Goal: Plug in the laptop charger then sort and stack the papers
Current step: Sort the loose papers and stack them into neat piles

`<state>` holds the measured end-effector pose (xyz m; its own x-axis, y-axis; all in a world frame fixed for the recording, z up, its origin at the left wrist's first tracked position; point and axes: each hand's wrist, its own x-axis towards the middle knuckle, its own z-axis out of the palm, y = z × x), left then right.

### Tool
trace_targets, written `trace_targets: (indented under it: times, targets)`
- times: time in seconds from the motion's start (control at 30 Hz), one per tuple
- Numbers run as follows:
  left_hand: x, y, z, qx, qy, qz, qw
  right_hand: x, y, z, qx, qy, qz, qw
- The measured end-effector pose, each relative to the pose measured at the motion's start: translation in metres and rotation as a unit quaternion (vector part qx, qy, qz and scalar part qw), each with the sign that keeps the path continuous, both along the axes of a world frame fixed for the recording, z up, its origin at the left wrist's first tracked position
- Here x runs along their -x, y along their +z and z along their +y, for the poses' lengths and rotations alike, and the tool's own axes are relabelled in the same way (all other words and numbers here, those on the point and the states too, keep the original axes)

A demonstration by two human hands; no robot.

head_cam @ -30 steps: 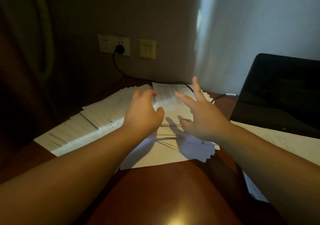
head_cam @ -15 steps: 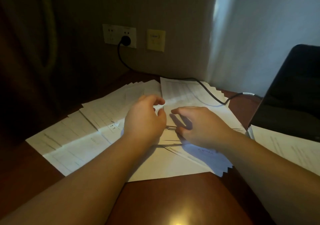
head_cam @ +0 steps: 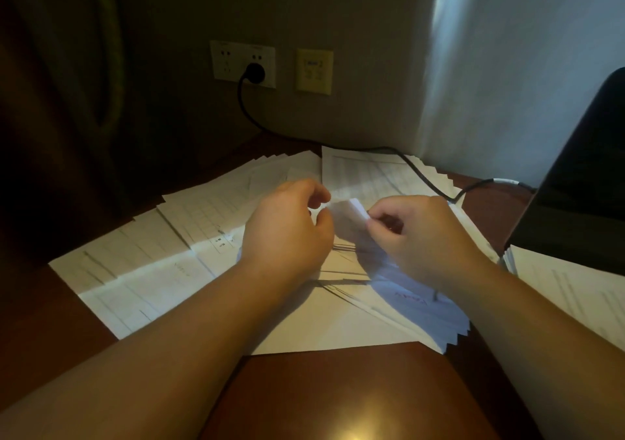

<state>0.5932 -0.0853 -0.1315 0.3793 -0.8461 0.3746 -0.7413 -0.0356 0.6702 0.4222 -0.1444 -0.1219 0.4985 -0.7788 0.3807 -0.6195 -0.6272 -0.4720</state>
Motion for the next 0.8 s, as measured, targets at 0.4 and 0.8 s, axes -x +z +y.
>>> trace_targets:
  times: [0.4,0.8]
  targets:
    - [0.006,-0.001,0.002,-0.113,-0.105,-0.150,0.977,0.005,0.009,0.008,0.118,-0.063,-0.213,0.968]
    - [0.000,-0.007,-0.008,-0.094,-0.107,-0.199,0.970,0.003,0.007,0.006,0.064,-0.034,-0.095,0.993]
